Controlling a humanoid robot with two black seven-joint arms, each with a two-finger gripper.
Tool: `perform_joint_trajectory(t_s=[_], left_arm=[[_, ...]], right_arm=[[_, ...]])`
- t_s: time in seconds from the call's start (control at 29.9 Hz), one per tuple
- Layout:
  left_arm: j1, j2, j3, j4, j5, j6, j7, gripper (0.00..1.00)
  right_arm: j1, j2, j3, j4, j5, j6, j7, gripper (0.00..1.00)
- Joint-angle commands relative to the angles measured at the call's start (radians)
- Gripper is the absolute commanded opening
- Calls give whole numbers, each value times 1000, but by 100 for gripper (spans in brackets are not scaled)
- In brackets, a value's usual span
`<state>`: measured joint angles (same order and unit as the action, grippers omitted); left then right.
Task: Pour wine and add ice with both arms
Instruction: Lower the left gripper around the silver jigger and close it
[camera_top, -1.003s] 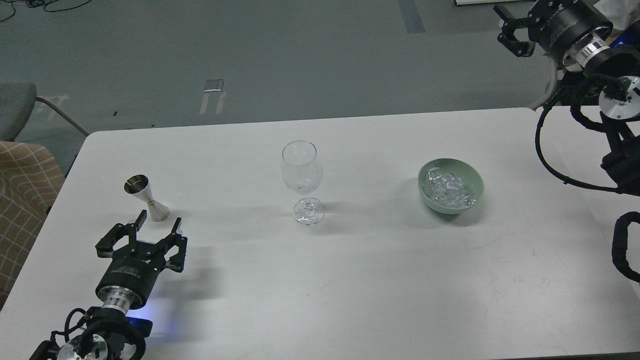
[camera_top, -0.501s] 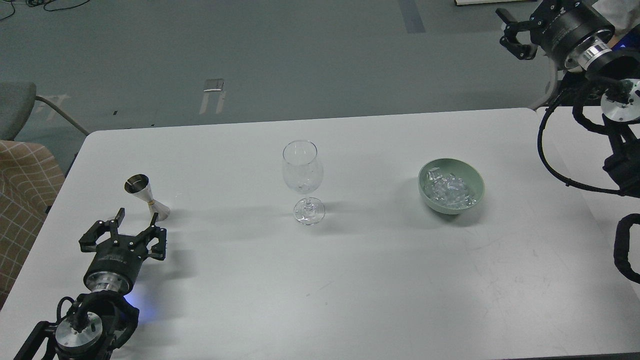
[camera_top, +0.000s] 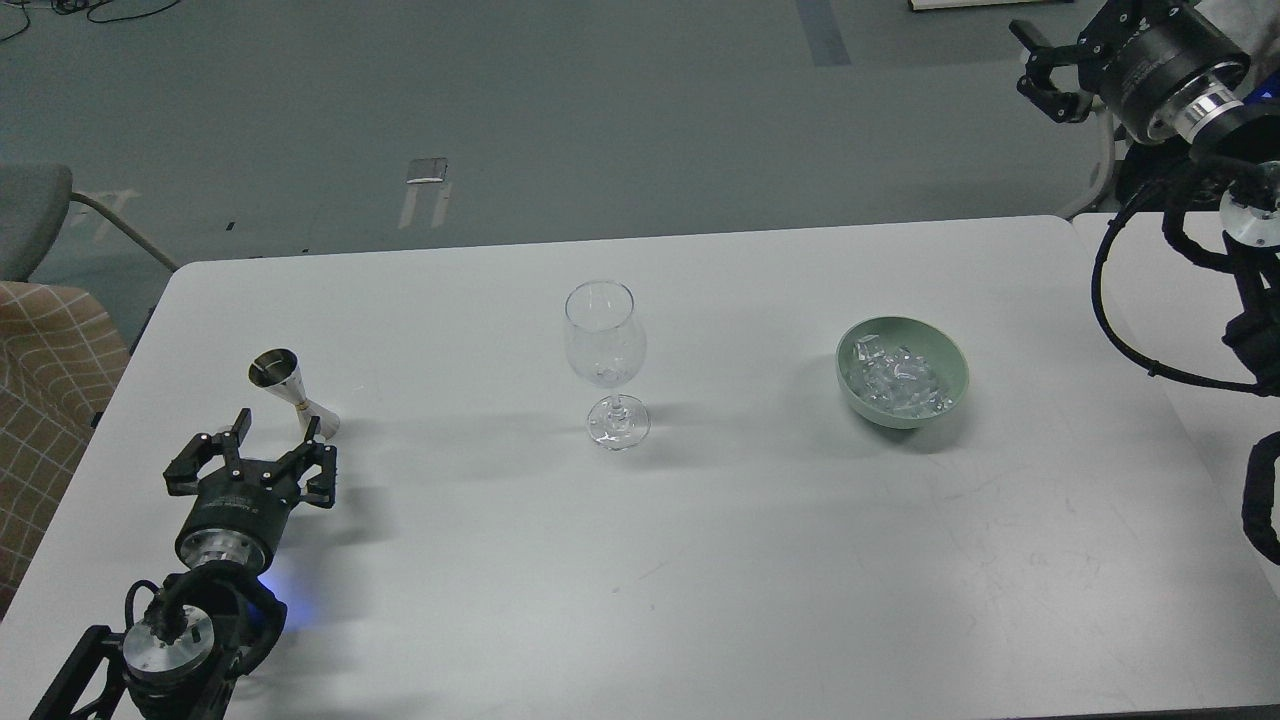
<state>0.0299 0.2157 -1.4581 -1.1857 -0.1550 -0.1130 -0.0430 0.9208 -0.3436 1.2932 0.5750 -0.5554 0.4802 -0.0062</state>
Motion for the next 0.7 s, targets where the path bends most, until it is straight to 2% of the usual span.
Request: perform_joint_trajectory(t_s=[0.0, 0.5, 0.67], left_arm=[[-34, 1, 1, 31, 0, 1, 0, 68], [-128, -10, 7, 141, 0, -2, 2, 67], [-140, -18, 5, 161, 0, -7, 20, 66]], right_arm=[[0, 0, 0, -1, 0, 0, 0, 100], [0, 0, -2, -4, 0, 0, 0, 100], [-2, -3, 0, -4, 0, 0, 0, 100]])
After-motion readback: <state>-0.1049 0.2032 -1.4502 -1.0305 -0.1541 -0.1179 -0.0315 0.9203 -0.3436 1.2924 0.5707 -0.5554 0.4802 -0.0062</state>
